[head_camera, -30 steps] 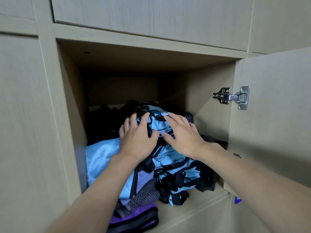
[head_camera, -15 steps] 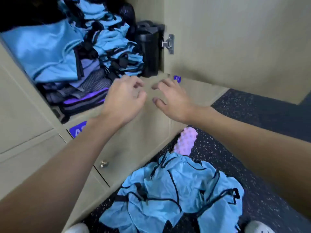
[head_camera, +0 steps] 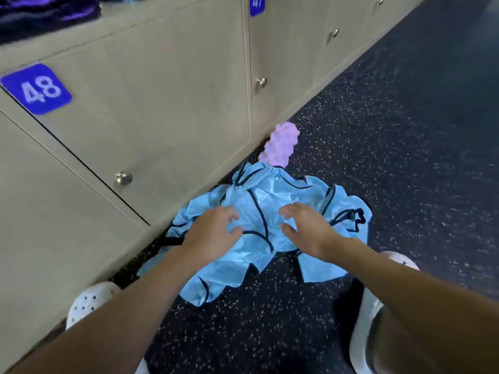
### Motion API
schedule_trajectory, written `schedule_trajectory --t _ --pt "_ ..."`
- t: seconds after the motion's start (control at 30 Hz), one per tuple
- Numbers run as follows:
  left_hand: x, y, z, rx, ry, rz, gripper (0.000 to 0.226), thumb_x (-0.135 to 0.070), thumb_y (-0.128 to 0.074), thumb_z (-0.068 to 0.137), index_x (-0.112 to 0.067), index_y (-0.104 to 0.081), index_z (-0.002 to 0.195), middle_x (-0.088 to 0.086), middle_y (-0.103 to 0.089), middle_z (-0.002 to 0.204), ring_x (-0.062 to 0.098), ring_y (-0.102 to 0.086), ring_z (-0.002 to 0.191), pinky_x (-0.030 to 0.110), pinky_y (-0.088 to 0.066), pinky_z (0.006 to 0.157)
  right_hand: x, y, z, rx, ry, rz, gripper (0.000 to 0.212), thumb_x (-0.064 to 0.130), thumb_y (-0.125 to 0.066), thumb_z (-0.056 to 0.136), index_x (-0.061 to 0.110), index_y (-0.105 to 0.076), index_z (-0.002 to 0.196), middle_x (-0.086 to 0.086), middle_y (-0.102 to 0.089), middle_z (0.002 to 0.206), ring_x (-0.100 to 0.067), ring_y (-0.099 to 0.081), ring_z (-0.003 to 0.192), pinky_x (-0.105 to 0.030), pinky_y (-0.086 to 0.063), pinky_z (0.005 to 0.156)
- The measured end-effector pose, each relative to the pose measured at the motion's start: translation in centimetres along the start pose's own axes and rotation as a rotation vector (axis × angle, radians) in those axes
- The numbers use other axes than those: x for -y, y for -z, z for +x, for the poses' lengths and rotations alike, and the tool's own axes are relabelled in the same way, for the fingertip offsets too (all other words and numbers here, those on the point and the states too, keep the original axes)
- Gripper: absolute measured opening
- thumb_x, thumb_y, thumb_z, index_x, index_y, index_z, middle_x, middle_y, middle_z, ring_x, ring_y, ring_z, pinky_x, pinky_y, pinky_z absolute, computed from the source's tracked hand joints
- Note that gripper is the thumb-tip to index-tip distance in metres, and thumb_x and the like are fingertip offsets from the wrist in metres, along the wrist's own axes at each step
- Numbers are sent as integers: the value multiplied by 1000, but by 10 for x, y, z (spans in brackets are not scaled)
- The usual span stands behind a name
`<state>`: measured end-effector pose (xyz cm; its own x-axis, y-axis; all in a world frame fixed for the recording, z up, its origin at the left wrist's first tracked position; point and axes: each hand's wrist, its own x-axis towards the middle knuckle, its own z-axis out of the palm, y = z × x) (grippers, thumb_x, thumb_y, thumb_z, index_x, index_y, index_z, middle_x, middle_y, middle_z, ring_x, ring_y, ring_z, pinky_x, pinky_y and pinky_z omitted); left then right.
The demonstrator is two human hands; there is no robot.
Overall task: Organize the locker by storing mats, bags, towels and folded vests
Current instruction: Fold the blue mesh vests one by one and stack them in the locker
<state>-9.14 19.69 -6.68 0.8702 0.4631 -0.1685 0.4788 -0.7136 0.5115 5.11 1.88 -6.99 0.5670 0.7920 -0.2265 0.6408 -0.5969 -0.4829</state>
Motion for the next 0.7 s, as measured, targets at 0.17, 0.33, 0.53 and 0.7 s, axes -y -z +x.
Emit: schedule_trajectory --t 0.17,0.33,0.53,0.7 --pt "7 -64 -6 74 -65 206 55 -49 -61 92 -29 -48 142 -10 -43 144 16 -34 137 38 -29 110 -45 -48 -19 100 -94 -29 44 31 -47 102 19 -43 144 0 -43 149 -21 -36 139 -39 -29 114" --pt "11 -83 2 28 -89 468 48 -44 -51 99 -33 -43 144 -12 -53 133 15 -36 128 37 -17 103 -63 -73 -18 108 -129 -37 53 33 -48 101 19 -33 150 -1 -40 152 -20 -33 142 -36 -23 117" --pt "21 -92 -11 -36 -165 407 28 -39 -60 93 -28 -68 117 -8 -55 105 18 -49 108 35 -24 99 -77 -79 -23 88 -113 -253 59 26 -47 97 25 -25 152 6 -35 153 -19 -24 139 -40 -21 112" --pt "-19 -105 1 -12 -229 292 27 -35 -54 96 -29 -65 119 -11 -57 111 14 -46 113 29 -21 99 -104 -64 -24 19 -165 -463 49 11 -48 93 28 -44 138 6 -57 122 -22 -33 114 -36 -27 94"
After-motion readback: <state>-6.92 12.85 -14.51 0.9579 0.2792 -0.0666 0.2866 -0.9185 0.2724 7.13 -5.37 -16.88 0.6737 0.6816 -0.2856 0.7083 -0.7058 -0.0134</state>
